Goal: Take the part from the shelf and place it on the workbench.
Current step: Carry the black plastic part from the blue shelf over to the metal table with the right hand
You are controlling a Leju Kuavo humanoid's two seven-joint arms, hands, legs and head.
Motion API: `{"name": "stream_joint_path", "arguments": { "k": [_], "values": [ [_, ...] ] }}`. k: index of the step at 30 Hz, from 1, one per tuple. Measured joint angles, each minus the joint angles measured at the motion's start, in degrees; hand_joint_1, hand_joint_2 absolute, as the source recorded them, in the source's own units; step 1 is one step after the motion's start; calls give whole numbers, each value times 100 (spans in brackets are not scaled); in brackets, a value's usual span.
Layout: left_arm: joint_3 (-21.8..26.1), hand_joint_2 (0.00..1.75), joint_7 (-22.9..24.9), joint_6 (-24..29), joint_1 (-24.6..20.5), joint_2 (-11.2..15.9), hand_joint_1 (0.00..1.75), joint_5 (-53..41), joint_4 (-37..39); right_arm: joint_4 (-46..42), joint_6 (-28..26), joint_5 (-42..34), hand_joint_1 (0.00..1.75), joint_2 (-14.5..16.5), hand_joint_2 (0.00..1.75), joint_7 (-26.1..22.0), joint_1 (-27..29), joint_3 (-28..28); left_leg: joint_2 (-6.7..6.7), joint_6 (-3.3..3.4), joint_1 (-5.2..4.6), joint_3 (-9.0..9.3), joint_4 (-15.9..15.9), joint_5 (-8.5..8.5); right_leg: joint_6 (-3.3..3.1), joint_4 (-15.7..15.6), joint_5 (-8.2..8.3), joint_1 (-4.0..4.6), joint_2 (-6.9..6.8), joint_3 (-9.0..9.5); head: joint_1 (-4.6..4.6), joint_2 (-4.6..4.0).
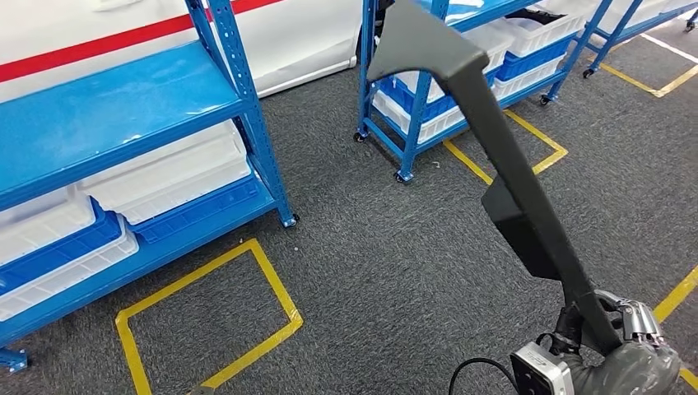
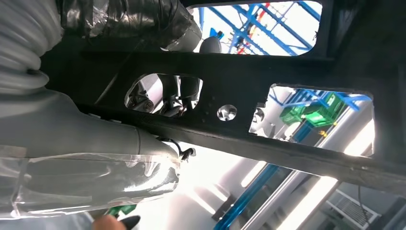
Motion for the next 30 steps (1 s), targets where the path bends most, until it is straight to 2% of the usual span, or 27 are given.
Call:
{"name": "stream_joint_path", "arguments": {
  "k": [2,4,6,7,8,9,10,12,14,17,19,20,22,23,24,25,27,28,29,30],
  "values": [
    [2,175,0,2,-6,-6,0,-3,0,-7,-1,-20,175,7,175,-6,20,-20,78,39,5,17,-68,48,76,-11,29,-13,45,-23,0,1],
    [4,175,-3,1,-4,-15,0,-5,0,-22,-2,-28,175,7,175,-18,37,-40,177,111,30,42,-160,116,122,206,-129,10,-84,-128,4,1],
    [6,175,-4,0,1,-20,0,-6,0,-32,-2,-32,175,7,175,-29,42,-57,277,162,27,40,-186,140,137,841,-502,21,-280,-422,9,0],
    [6,175,-4,-1,5,-20,0,-7,0,-31,-1,-32,175,7,175,-33,45,-63,330,172,18,29,-173,135,144,1186,-658,18,-324,-579,8,0],
    [6,175,-4,-1,8,-20,0,-7,0,-31,-1,-32,175,7,175,-33,50,-69,379,171,13,17,-153,126,151,1414,-727,14,-352,-675,9,0],
    [6,175,-4,-1,10,-20,0,-6,0,-30,-1,-36,175,7,175,-33,55,-79,424,166,10,7,-131,112,156,1438,-684,11,-369,-668,8,0],
    [6,175,-4,-1,8,-20,0,-7,0,-30,-1,-40,175,7,175,-33,58,-92,465,157,10,1,-106,95,159,1250,-548,7,-389,-548,8,1],
    [6,175,-4,-1,3,-22,0,-8,0,-30,-1,-58,175,7,175,-41,58,-122,531,116,5,-4,-45,47,133,543,-252,14,-498,-132,8,1],
    [6,175,-4,0,-2,-22,0,-10,0,-43,-2,-92,175,18,175,-74,64,-152,579,54,-14,-11,17,2,67,108,-157,50,-574,95,7,0],
    [8,175,-6,2,-12,-22,0,-16,0,-66,-3,-149,175,53,175,-123,78,-215,626,-32,-19,-12,37,-26,-29,53,-151,65,-504,79,5,1],
    [8,175,-8,2,-14,-22,0,-19,0,-83,-3,-169,175,79,175,-139,84,-254,521,-89,-4,-89,222,-185,-95,8,-116,37,-451,79,4,1],
    [9,175,-9,2,-12,-22,0,-19,0,-91,-3,-184,175,94,175,-149,85,-266,437,-115,6,-203,476,-353,-124,-10,-101,26,-426,77,3,1],
    [11,175,-10,2,-1,-22,0,-19,0,-99,-3,-216,175,116,175,-166,84,-284,334,-143,15,-536,1211,-720,-150,-11,-93,30,-366,62,3,0],
    [13,175,-10,2,5,-22,0,-19,0,-101,-3,-227,175,124,175,-170,85,-298,321,-150,17,-672,1500,-805,-152,-8,-93,33,-326,60,4,1],
    [15,175,-10,2,9,-22,0,-19,0,-102,-3,-232,175,129,175,-172,87,-312,318,-149,17,-727,1607,-779,-152,-4,-93,35,-283,61,4,0],
    [17,175,-10,2,11,-22,0,-20,0,-102,-3,-233,175,135,175,-174,88,-323,312,-140,17,-676,1488,-637,-151,0,-93,35,-236,68,4,-1],
    [20,175,-10,2,10,-20,0,-20,0,-104,-3,-233,175,143,175,-180,89,-332,205,-85,16,-353,757,-209,-148,4,-95,34,-140,86,4,0],
    [22,175,-11,2,10,-16,0,-20,0,-105,-3,-233,175,146,175,-183,87,-334,124,-51,13,-191,392,-62,-134,9,-94,38,-93,86,5,1],
    [25,175,-10,2,7,-13,0,-20,0,-106,-3,-233,175,148,175,-185,86,-336,55,-23,6,-83,146,10,-110,12,-87,37,-52,75,4,2],
    [27,175,-11,2,2,-9,0,-20,0,-106,-3,-233,175,149,175,-186,88,-338,14,-3,-3,-38,36,13,-77,10,-75,31,-16,60,4,2]
  ]
}}
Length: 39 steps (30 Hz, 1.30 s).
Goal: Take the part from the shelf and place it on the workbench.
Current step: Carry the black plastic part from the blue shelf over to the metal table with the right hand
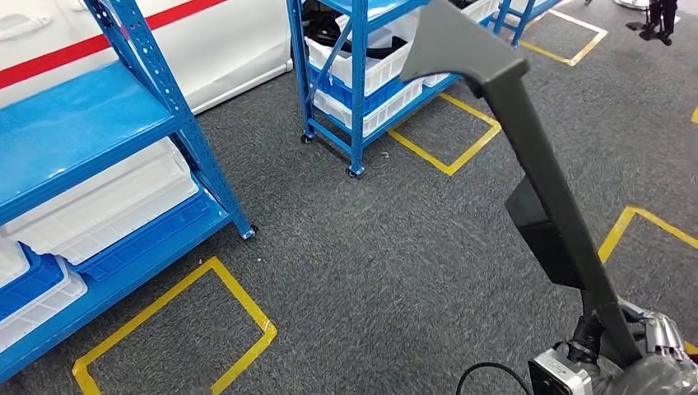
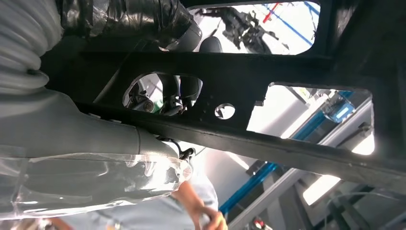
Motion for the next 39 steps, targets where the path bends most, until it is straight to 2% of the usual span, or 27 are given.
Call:
{"name": "stream_joint_path", "arguments": {
  "k": [2,4,5,7,8,9,10,12,14,15,17,19,20,22,23,24,25,26,27,29,31,33,34,35,37,38,39],
  "values": [
    [2,175,0,-1,-10,1,0,-2,0,-2,0,-1,175,1,175,0,9,-10,47,40,2,28,-72,19,81,-22,31,-8,61,-18,0,-1],
    [4,175,-1,-1,-9,-5,0,-3,0,-11,0,-1,175,1,175,-1,16,-23,138,115,26,66,-177,83,135,96,-66,9,-35,-74,3,-1],
    [5,175,-1,-1,-8,-9,0,-3,0,-17,0,-1,175,0,175,-2,14,-28,191,152,38,80,-222,109,151,312,-209,18,-127,-173,6,-1],
    [7,175,-2,-1,-4,-10,0,-3,0,-26,0,1,175,0,175,-4,11,-42,290,191,20,77,-237,115,173,1014,-587,5,-288,-503,8,0],
    [8,175,-1,-1,-1,-10,0,-2,0,-26,0,1,175,0,175,-4,14,-50,338,194,15,73,-233,111,189,1327,-706,-8,-316,-648,9,0],
    [9,175,-1,-1,0,-10,0,-2,0,-26,0,0,175,1,175,-4,17,-61,384,190,12,74,-228,105,206,1481,-723,-24,-334,-714,9,0],
    [9,175,0,-1,0,-11,0,-2,0,-26,0,-1,175,1,175,-4,19,-69,425,180,13,78,-219,97,220,1410,-627,-39,-354,-665,9,-1],
    [11,175,0,-1,-3,-13,0,-2,0,-29,0,-2,175,1,175,-3,18,-79,496,138,18,94,-181,56,225,701,-266,-60,-462,-280,9,-1],
    [13,175,-1,-1,-6,-14,0,-3,0,-34,1,-2,175,1,175,-3,15,-80,546,71,-3,97,-121,2,187,92,-76,-33,-593,41,8,-1],
    [14,175,-1,-1,-8,-14,0,-3,0,-37,1,-2,175,1,175,-3,15,-81,567,40,-16,97,-101,-15,161,-10,-73,-15,-621,85,8,-1],
    [16,175,-1,-2,-12,-14,0,-3,0,-43,0,-2,175,1,175,-4,20,-87,615,-14,-24,108,-98,-26,103,-15,-72,-2,-551,68,6,-1],
    [19,175,-1,-1,-16,-15,0,-3,0,-46,0,-2,175,1,175,-4,19,-93,544,-69,-5,78,13,-140,33,-56,-46,-27,-489,73,5,-1],
    [20,175,-2,-1,-16,-15,0,-3,0,-48,0,-2,175,4,175,-4,17,-95,466,-93,6,-9,217,-284,-1,-76,-33,-44,-463,77,5,-1],
    [21,175,-1,-1,-9,-14,0,-3,0,-48,0,-2,175,13,175,-4,14,-98,328,-125,19,-335,934,-668,-36,-83,-22,-45,-405,70,4,-1],
    [21,175,-1,-1,-3,-13,0,-2,0,-47,0,-2,175,17,175,-4,14,-99,307,-136,22,-509,1304,-805,-40,-80,-22,-40,-366,66,5,-2],
    [23,175,0,-1,3,-13,0,-2,0,-46,0,-2,175,19,175,-4,15,-99,301,-139,23,-615,1517,-831,-40,-76,-22,-37,-322,66,5,-2],
    [25,175,1,-1,7,-13,0,-2,0,-46,0,-2,175,20,175,-4,15,-100,299,-137,23,-628,1522,-743,-39,-72,-22,-36,-274,71,5,-2],
    [27,175,0,-1,9,-13,0,-2,0,-46,0,-12,175,23,175,-5,15,-100,290,-127,24,-533,1292,-549,-37,-68,-24,-36,-223,79,5,-1],
    [28,175,-2,-1,8,-13,0,1,0,-46,0,-41,175,27,175,-9,15,-101,256,-110,26,-364,903,-307,-32,-64,-27,-37,-173,89,5,-1],
    [34,175,-10,-1,4,-11,0,9,0,-48,0,-158,175,31,175,-29,13,-105,105,-65,22,-59,194,-26,1,-45,-29,-29,-83,76,5,-1],
    [42,175,-16,1,-6,-10,0,14,0,-50,0,-285,175,31,175,-52,15,-121,15,-26,5,30,-47,-13,70,-42,-5,-35,-12,31,6,-1],
    [48,175,-17,5,-15,-11,0,14,0,-54,0,-366,175,31,175,-74,29,-150,83,31,12,36,-99,17,145,-46,15,-48,18,5,7,-1],
    [50,175,-17,7,-17,-12,0,14,0,-60,0,-391,175,31,175,-84,35,-164,124,73,22,44,-130,41,167,13,-32,-44,-36,-21,9,-1],
    [53,175,-18,9,-14,-13,0,14,0,-68,0,-409,175,31,175,-95,37,-178,172,114,33,52,-161,63,183,176,-144,-36,-116,-92,11,-1],
    [55,175,-19,10,-10,-15,0,14,0,-80,0,-421,175,31,175,-107,36,-197,260,163,25,54,-180,77,198,831,-516,-30,-288,-395,14,-1],
    [56,175,-19,10,-8,-14,0,14,0,-80,0,-421,175,30,175,-110,39,-205,308,170,15,51,-177,74,208,1202,-674,-32,-319,-571,12,-1],
    [56,175,-18,10,-7,-14,0,14,0,-80,0,-421,175,29,175,-111,43,-214,355,173,7,51,-175,70,215,1454,-743,-35,-334,-689,12,-2]
  ]
}}
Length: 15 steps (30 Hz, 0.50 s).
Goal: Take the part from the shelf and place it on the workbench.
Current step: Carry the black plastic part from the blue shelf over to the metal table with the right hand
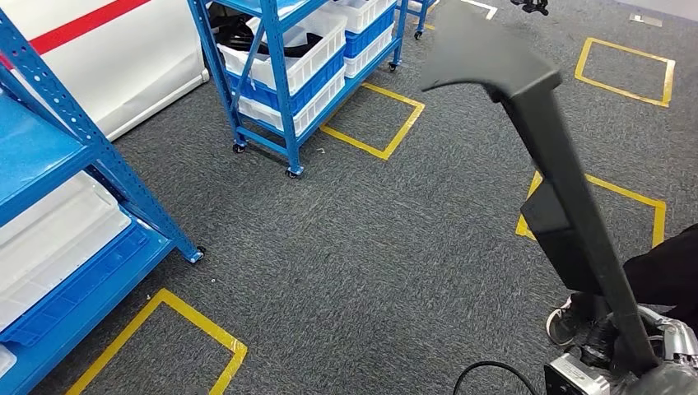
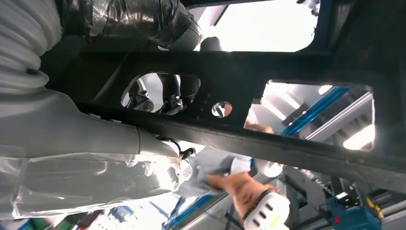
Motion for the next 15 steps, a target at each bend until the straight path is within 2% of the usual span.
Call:
{"name": "stream_joint_path", "arguments": {
  "k": [1,2,3,5,6,8,10,12,14,15],
  "values": [
    [0,175,1,0,-1,0,0,0,0,0,0,0,175,-1,175,0,4,-9,42,-1,-5,2,3,-5,1,51,41,-2,-10,-19,-1,1],
    [0,175,1,0,-3,0,0,0,0,0,0,0,175,0,175,0,5,-17,79,-6,-8,10,7,-14,-5,-128,183,-2,-27,80,-1,0],
    [0,175,1,0,-6,-1,0,0,0,-1,0,0,175,0,175,0,5,-25,113,-17,-8,22,15,-28,-20,-503,386,0,-68,284,0,1],
    [0,175,1,0,-9,-2,0,0,0,-3,1,0,175,0,175,0,0,-35,165,-62,-26,42,43,-67,-69,-1241,642,36,-190,675,0,1],
    [0,175,1,0,-11,-2,0,0,0,-6,1,0,175,0,175,0,0,-37,187,-89,-35,47,56,-82,-94,-1447,688,57,-224,775,-1,1],
    [0,175,0,0,-16,-3,0,0,0,-13,0,0,175,1,175,0,3,-40,232,-142,-47,54,60,-91,-134,-1513,688,85,-185,778,-3,1],
    [1,175,0,1,-21,-4,0,-1,0,-16,0,0,175,1,175,0,4,-45,223,-198,-35,43,103,-156,-196,-1551,715,60,-126,782,-3,1],
    [1,175,-1,2,-23,-5,0,-1,0,-18,0,0,175,2,175,0,0,-49,89,-249,-15,-121,500,-440,-266,-1594,747,30,-78,786,-5,1],
    [0,175,-1,2,-16,-5,0,-1,0,-18,0,0,175,2,175,0,-2,-52,-30,-284,-3,-464,1270,-820,-292,-1593,754,35,-22,770,-6,2],
    [1,175,0,2,-9,-5,0,-1,0,-17,0,0,175,2,175,0,0,-54,-49,-293,1,-608,1581,-914,-293,-1589,755,38,14,767,-6,2]
  ]
}}
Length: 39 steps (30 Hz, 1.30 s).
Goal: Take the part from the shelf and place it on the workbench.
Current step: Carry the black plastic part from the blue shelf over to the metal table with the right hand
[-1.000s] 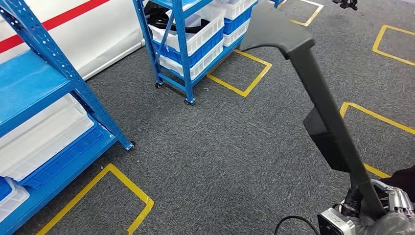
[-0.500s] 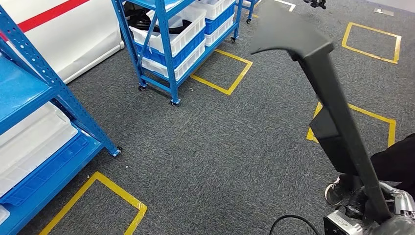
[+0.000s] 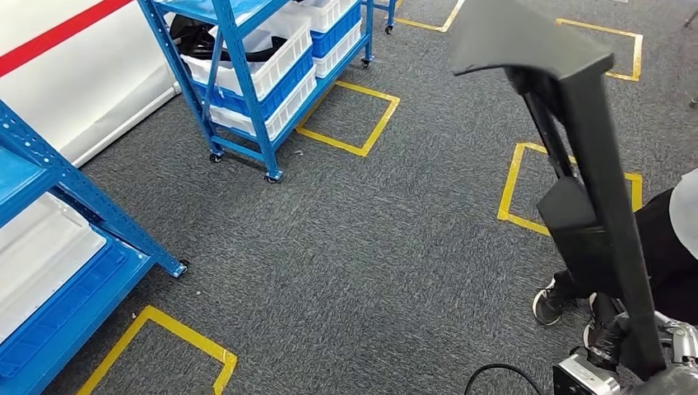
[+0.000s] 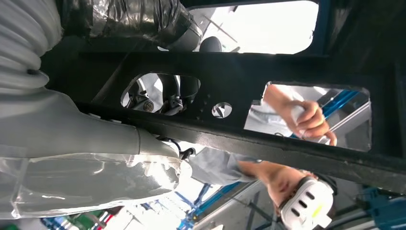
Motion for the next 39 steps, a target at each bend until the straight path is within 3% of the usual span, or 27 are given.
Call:
{"name": "stream_joint_path", "arguments": {
  "k": [1,2,5,7,9,11,12,14,16,17,18,19,21,23,25,27,29,30,31,32,33,34,36,38,39],
  "values": [
    [1,175,1,0,7,0,0,0,0,1,0,0,175,0,175,0,0,-2,-6,-3,2,-66,131,16,0,5,0,2,43,0,0,0],
    [1,175,1,0,11,0,0,1,0,1,0,0,175,0,175,0,1,-2,-10,1,4,-20,22,153,1,11,0,2,89,5,-1,0],
    [2,175,0,1,11,3,0,1,0,1,0,-31,175,0,175,-1,-1,-2,-172,55,12,469,-1092,736,24,34,-5,6,229,12,1,0],
    [2,175,-4,2,8,5,0,2,0,1,0,-139,175,0,175,-11,-1,-1,-287,96,3,631,-1477,821,80,49,11,7,305,-26,2,0],
    [3,175,-8,4,1,5,0,4,0,1,0,-290,175,0,175,-31,9,0,-243,143,-4,638,-1522,827,157,43,42,0,379,-61,2,0],
    [5,175,-8,5,-1,0,0,7,0,1,0,-425,175,-2,175,-48,24,0,-149,219,12,651,-1582,874,210,171,-48,2,312,-128,4,-1],
    [7,175,-9,7,-1,-2,0,8,0,1,0,-479,175,-3,175,-61,28,0,-94,256,20,658,-1611,894,227,374,-180,7,227,-221,6,-1],
    [8,175,-8,10,4,-3,0,7,0,2,0,-568,175,-5,175,-98,31,0,18,298,2,658,-1618,899,242,1097,-565,2,40,-565,8,-2],
    [9,175,-6,11,10,-3,0,7,0,6,0,-637,175,-7,175,-138,36,0,145,305,-14,647,-1598,883,252,1648,-745,-6,-25,-823,8,-2],
    [10,175,-5,11,9,-3,0,5,0,7,0,-669,175,-7,175,-153,38,0,209,300,-15,649,-1588,870,252,1613,-667,-7,-42,-795,8,-2],
    [10,175,-4,11,8,-4,0,1,0,8,0,-700,175,-7,175,-164,38,0,268,290,-16,658,-1578,853,247,1351,-499,-7,-76,-646,8,-1],
    [10,175,-3,11,6,-6,0,-6,0,7,0,-729,175,-7,175,-175,38,0,324,275,-16,674,-1567,832,238,948,-304,-5,-151,-420,8,-1],
    [10,175,2,14,3,-8,0,-16,0,4,0,-785,175,-6,175,-199,37,-1,415,224,-41,700,-1540,786,192,277,-101,36,-345,-59,7,-1],
    [9,175,6,21,-5,-8,0,-19,0,2,0,-837,175,-6,175,-215,51,-4,498,172,-64,716,-1526,759,136,101,-107,78,-387,7,5,0],
    [10,175,15,24,-16,-10,0,-19,0,0,0,-899,175,-7,175,-223,76,-10,549,120,-52,730,-1516,730,77,75,-83,71,-269,-9,5,-1],
    [10,175,21,28,-19,-11,0,-19,0,-8,-3,-953,175,-5,175,-235,92,-20,351,68,-31,650,-1301,543,7,40,-55,47,-161,-6,5,-1],
    [10,175,25,34,-7,-11,0,-17,0,-14,-7,-998,175,-3,175,-249,96,-27,79,40,-16,360,-651,171,-35,31,-38,40,-51,-10,4,-1],
    [10,175,29,35,4,-11,0,-17,0,-14,-7,-1025,175,-3,175,-256,99,-28,25,37,-14,169,-250,7,-44,33,-34,46,15,-16,4,0],
    [10,175,34,35,14,-11,0,-17,0,-14,-7,-1056,175,-2,175,-264,104,-29,3,40,-14,21,40,-58,-47,36,-33,54,90,-16,3,0],
    [10,175,38,35,21,-11,0,-17,0,-14,-7,-1090,175,-2,175,-275,110,-31,-9,51,-14,-46,143,-10,-48,41,-32,60,172,-12,4,0],
    [10,175,41,35,24,-11,0,-17,0,-14,-7,-1121,175,-2,175,-289,114,-32,-25,71,-15,5,-9,158,-48,45,-32,65,252,-4,3,0],
    [10,175,42,35,23,-10,0,-17,0,-15,-7,-1151,175,-2,175,-301,117,-32,-83,101,-17,150,-365,404,-47,48,-32,66,333,8,3,0],
    [10,175,44,35,27,0,0,-17,0,-16,-6,-1197,175,-2,175,-317,117,-34,-387,170,-18,468,-1128,761,-31,59,-28,58,475,3,5,-1],
    [10,175,44,34,20,10,0,-18,0,-17,-5,-1218,175,-2,175,-323,124,-37,-585,205,-29,599,-1463,830,28,64,-1,24,604,-52,3,-2],
    [10,175,43,33,13,10,0,-19,0,-20,-5,-1221,175,-2,175,-325,133,-40,-543,211,-37,608,-1503,835,72,56,22,9,678,-79,1,-2]
  ]
}}
